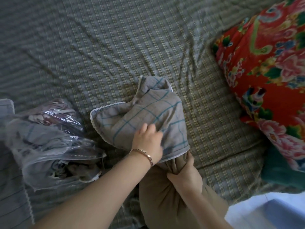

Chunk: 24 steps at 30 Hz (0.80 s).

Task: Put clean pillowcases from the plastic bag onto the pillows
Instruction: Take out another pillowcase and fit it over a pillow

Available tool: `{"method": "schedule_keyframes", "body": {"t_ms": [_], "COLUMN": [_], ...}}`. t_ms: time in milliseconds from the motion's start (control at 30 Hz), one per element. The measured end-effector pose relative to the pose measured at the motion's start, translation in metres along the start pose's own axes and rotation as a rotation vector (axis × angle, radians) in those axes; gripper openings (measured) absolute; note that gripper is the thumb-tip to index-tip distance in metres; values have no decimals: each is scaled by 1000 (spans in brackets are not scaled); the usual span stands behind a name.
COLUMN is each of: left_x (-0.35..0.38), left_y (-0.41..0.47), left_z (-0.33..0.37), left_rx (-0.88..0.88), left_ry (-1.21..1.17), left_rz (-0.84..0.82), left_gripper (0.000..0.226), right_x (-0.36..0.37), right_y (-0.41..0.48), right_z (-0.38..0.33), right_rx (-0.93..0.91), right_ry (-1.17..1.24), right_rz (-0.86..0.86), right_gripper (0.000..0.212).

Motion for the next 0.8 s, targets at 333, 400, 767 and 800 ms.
{"method": "schedule_keyframes", "body": {"t_ms": [333, 400, 767, 800], "left_x": [-56, -70, -6, 13], "left_y": [33, 29, -83, -83], "left_z": [50, 53, 60, 46], "left_rx": [68, 85, 155, 18], "left_ry": [-19, -74, -528, -489], "left_rz": [-13, 25, 185, 155], "left_gripper": [29, 22, 80, 94], "right_x": [-81, -94, -153, -154], "right_y": [-52, -57, -50, -48], "right_z": [-67, -66, -57, -55], "right_rx": [-415, -461, -472, -440], "right_ry": [-180, -178, 15, 56], "right_rz": [114, 138, 226, 226], "right_gripper": [102, 110, 30, 24]}}
Point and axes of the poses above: each hand's wrist, its own y-axis towards the middle knuckle, its own x-axis out of the palm, z = x × y, the point moved 8 cm from there along y, towards the middle knuckle, and after that the axes turned 12 degrees about y, right-handed, at the moved point
